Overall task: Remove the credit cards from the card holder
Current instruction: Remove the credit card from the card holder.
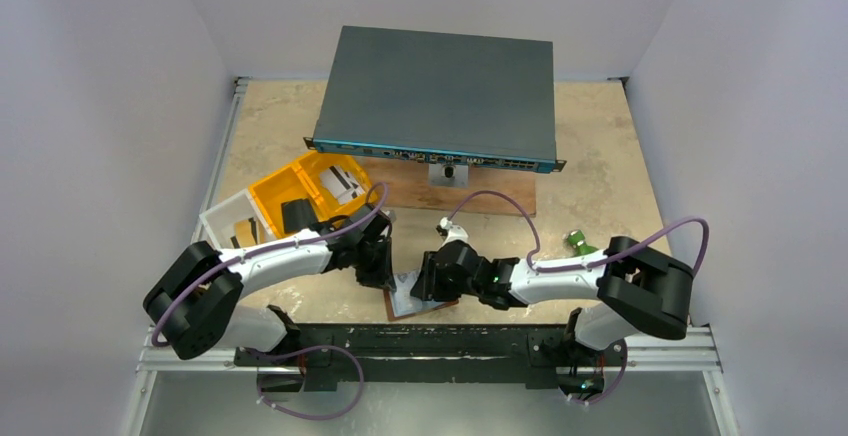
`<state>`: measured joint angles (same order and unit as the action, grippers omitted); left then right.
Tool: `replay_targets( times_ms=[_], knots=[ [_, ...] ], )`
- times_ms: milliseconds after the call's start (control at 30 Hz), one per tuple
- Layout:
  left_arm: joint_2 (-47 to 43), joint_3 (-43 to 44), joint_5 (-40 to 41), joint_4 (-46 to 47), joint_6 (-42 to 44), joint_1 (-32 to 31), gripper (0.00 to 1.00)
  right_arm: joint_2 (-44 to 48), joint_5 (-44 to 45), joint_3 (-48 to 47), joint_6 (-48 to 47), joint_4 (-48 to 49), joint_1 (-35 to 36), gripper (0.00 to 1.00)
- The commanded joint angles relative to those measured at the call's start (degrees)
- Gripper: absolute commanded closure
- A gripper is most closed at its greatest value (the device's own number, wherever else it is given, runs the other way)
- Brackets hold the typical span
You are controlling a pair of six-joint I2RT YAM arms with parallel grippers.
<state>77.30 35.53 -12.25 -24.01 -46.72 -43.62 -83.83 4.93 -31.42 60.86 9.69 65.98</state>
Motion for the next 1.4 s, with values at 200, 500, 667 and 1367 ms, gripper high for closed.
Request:
replay_targets(
  times_ms=[200, 500, 667, 1367],
  knots=[
    [2.2, 0.7, -0.7, 0.8, 1.4, -0.2, 0.96, -3.8, -7.7, 3.5, 0.7, 12.1, -1.7, 0.65],
    [5.4, 1.6, -2.8, 3.8, -0.4, -1.5, 0.96, -7.0, -12.3, 7.7, 2.8, 21.9, -4.6, 0.66],
    [7.0, 2.2, -3.4, 4.5, -0.6, -1.9, 0.96, -7.9, -13.9, 10.4, 4.5, 26.7, -6.1, 0.65],
    [9.1, 2.1, -2.2, 4.4, -1.5, -3.3, 0.93, -21.6, -21.3, 21.1, 15.1, 58.4, -11.6, 0.75]
  ],
)
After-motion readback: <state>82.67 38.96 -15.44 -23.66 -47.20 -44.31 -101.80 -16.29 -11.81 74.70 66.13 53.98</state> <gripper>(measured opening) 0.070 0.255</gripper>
